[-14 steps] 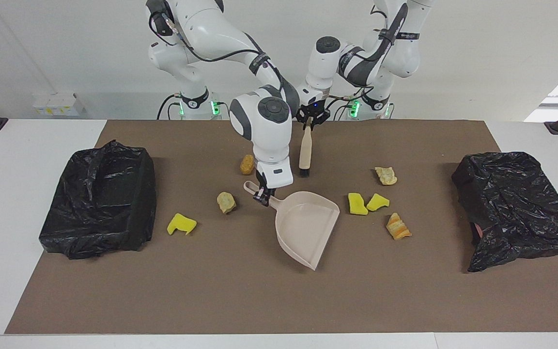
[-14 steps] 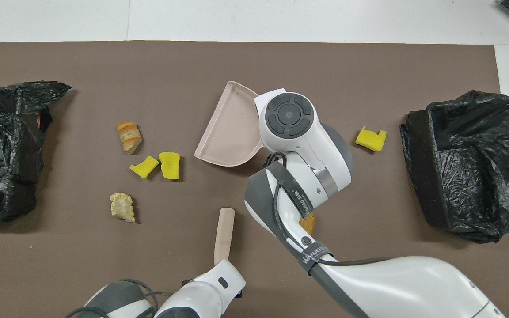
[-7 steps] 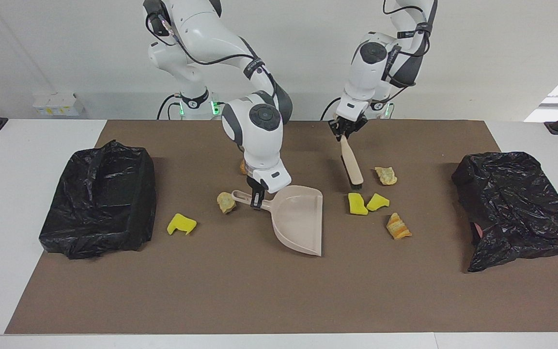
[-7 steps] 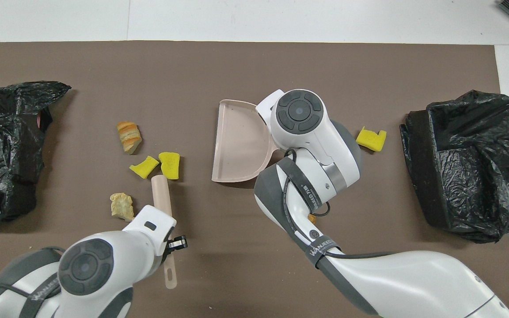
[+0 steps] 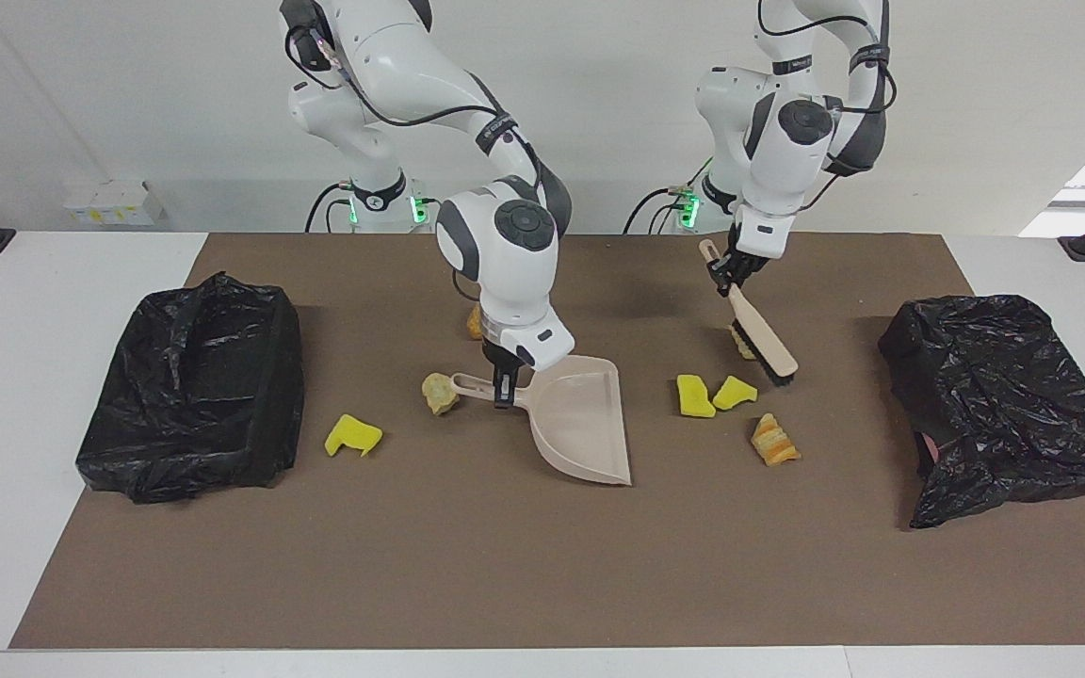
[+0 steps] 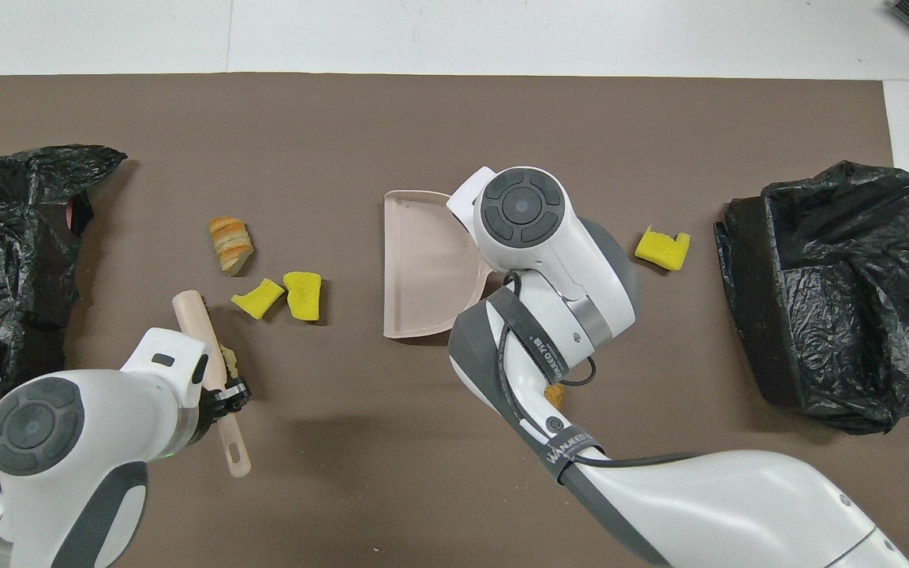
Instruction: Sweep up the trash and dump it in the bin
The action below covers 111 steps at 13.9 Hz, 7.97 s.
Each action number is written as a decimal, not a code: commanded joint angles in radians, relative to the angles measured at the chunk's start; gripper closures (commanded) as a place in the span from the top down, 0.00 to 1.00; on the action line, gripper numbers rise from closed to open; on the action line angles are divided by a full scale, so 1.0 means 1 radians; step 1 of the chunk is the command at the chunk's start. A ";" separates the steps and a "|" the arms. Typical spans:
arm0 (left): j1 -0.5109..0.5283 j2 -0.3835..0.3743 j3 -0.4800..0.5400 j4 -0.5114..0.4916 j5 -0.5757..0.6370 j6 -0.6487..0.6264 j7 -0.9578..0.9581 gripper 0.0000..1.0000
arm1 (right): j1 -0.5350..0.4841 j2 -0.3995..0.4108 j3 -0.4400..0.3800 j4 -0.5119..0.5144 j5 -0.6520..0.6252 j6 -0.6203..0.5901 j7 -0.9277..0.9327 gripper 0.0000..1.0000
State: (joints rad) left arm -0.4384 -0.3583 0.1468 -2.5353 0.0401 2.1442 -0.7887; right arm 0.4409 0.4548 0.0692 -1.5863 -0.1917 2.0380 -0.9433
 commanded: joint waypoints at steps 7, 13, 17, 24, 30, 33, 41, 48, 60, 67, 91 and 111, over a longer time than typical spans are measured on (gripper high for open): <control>-0.048 -0.071 -0.021 -0.054 0.017 -0.126 -0.325 0.00 | -0.001 0.031 0.011 0.008 0.041 -0.007 0.003 0.00; -0.054 0.100 -0.022 0.005 -0.008 0.061 -0.334 0.00 | 0.013 0.031 0.011 -0.004 0.032 0.005 -0.034 0.00; -0.052 0.228 -0.023 0.133 -0.008 0.068 -0.177 0.00 | 0.018 0.028 0.011 -0.021 0.021 0.014 -0.040 0.00; -0.054 0.326 -0.024 0.231 -0.061 0.121 0.158 0.00 | 0.018 0.027 0.011 -0.023 0.015 0.014 -0.038 0.00; -0.161 0.392 -0.038 0.276 -0.146 0.186 0.391 0.00 | 0.018 0.025 0.011 -0.026 0.015 0.013 -0.037 0.00; -0.243 0.420 -0.036 0.342 -0.262 0.186 0.402 0.00 | 0.018 0.025 0.009 -0.026 0.014 0.013 -0.037 0.00; -0.169 0.397 -0.016 0.409 -0.261 0.040 0.229 0.00 | 0.018 0.025 0.009 -0.026 0.011 0.013 -0.037 0.00; 0.051 0.414 -0.016 0.431 -0.089 0.029 0.446 0.00 | 0.018 0.024 0.009 -0.026 0.011 0.010 -0.029 0.00; 0.026 0.475 -0.032 0.388 -0.053 0.109 0.669 0.00 | 0.018 0.016 0.008 -0.047 0.011 0.010 -0.026 0.00; -0.212 0.467 -0.033 0.395 -0.256 0.164 0.482 0.00 | 0.012 0.016 0.006 -0.052 0.011 0.010 -0.026 0.00; -0.353 0.174 -0.033 0.162 -0.174 0.039 0.010 0.00 | -0.260 -0.227 0.011 -0.112 0.077 -0.094 -0.121 0.00; -0.187 0.102 -0.217 0.090 -0.174 0.165 -0.002 1.00 | -0.956 -0.476 -0.005 -0.336 0.016 -0.038 -0.928 0.00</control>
State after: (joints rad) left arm -0.7220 -0.2724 -0.0686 -2.5253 -0.1484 2.3986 -0.8998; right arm -0.4790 0.0213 0.0538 -1.8643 -0.1398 1.9331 -1.8258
